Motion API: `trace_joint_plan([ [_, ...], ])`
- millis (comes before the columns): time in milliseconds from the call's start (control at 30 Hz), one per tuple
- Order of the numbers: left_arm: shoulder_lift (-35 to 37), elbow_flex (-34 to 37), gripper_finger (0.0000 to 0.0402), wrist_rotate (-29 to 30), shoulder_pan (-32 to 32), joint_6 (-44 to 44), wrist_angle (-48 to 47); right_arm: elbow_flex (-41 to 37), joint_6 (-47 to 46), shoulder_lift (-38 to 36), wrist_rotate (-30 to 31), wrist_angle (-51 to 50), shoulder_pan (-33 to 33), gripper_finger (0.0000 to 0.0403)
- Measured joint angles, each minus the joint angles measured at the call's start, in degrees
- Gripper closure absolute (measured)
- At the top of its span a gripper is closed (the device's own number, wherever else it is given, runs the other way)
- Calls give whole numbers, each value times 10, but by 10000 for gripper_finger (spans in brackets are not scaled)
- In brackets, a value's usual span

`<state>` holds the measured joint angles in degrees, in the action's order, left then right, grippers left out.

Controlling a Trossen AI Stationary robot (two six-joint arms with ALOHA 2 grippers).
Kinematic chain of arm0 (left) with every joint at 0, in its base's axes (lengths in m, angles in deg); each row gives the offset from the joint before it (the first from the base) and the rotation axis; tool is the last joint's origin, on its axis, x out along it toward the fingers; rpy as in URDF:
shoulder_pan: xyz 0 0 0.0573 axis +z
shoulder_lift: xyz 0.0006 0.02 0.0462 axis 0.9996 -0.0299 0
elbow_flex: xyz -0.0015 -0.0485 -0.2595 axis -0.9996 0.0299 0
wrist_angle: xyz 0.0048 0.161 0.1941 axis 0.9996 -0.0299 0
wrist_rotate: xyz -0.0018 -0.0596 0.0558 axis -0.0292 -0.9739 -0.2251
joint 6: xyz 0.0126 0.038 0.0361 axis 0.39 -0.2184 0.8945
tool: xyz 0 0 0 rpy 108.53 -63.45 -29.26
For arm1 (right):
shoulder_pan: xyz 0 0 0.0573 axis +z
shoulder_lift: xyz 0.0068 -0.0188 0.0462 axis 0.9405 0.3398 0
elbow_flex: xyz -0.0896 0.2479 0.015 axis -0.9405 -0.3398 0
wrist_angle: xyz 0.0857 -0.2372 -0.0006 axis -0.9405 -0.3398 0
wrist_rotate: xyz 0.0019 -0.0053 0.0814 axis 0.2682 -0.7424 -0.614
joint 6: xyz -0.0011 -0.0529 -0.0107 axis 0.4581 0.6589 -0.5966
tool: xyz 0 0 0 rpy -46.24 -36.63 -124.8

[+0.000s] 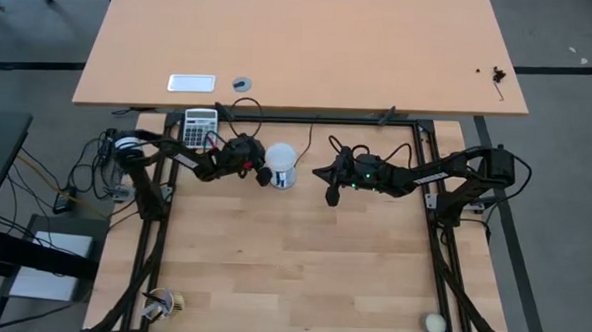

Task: Screw lightbulb
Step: Remove the lightbulb from the lamp

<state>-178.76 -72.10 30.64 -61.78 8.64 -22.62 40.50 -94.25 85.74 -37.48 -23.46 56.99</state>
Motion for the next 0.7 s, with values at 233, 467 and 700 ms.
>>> trace_joint_plan([
  [233, -55, -22, 401, -80, -9, 14, 8, 0, 1, 0, 0, -2, 0, 394],
  [467, -60, -22, 401, -114, -45, 14, 17, 0, 1, 0, -2, -3, 1, 394],
  [700, -62, -20, 402, -139, -95, -2, 11, 0, 4, 0, -4, -13, 4, 394],
])
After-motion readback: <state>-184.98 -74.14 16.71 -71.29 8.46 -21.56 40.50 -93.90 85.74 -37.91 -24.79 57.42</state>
